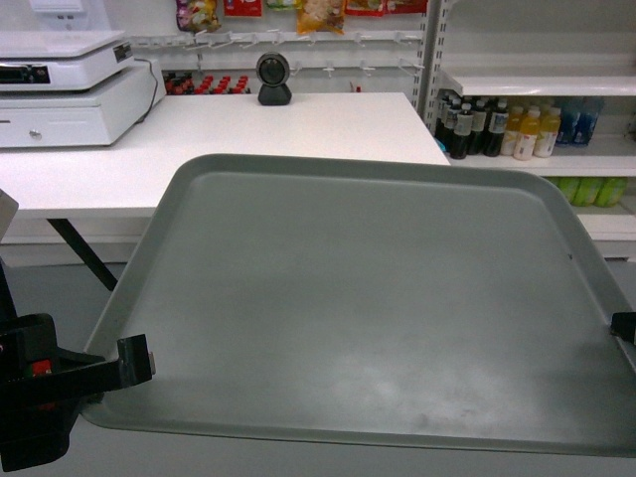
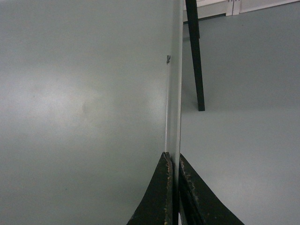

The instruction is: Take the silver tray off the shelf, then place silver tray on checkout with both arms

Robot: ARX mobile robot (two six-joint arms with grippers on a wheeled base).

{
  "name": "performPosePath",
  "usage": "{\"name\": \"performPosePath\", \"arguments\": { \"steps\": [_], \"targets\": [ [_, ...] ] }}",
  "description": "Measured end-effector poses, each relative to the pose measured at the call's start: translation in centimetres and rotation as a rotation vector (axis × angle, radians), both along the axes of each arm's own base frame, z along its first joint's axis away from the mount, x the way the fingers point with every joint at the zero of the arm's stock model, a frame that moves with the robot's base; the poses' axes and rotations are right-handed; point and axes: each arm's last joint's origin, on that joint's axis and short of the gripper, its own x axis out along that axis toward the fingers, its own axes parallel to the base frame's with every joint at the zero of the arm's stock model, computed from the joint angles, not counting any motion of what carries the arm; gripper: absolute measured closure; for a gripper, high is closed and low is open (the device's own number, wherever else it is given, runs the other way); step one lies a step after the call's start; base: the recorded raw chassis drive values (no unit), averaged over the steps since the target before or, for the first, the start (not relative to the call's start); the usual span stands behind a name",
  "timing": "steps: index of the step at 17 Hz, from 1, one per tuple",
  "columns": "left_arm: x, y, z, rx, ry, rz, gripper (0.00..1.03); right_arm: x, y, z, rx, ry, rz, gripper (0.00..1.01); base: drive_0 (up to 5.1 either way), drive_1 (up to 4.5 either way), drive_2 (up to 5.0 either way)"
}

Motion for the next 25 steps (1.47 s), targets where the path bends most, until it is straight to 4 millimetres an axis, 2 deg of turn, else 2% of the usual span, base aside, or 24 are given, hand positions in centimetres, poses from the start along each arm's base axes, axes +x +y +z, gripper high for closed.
{"name": "performPosePath", "arguments": {
  "steps": [5,10,25],
  "targets": [
    [0.01,0.00,0.02,-0.001,-0.002,0.000,1.00,0.01,0.00,0.01,0.000,-0.001,0.000,0.98,-4.9,2.42,2.4],
    [0.04,0.12,0.00,0.002,0.000,0.007,1.00,0.01,0.13,0.01,0.000,0.000,0.006,0.98,-0.1,-0.14,-0.1],
    [0.03,0.09,0.02,0.002,-0.002,0.006,1.00,0.00,0.12,0.07,-0.001,-0.005,0.003,0.98,0.0,4.30,-4.3]
  ]
}}
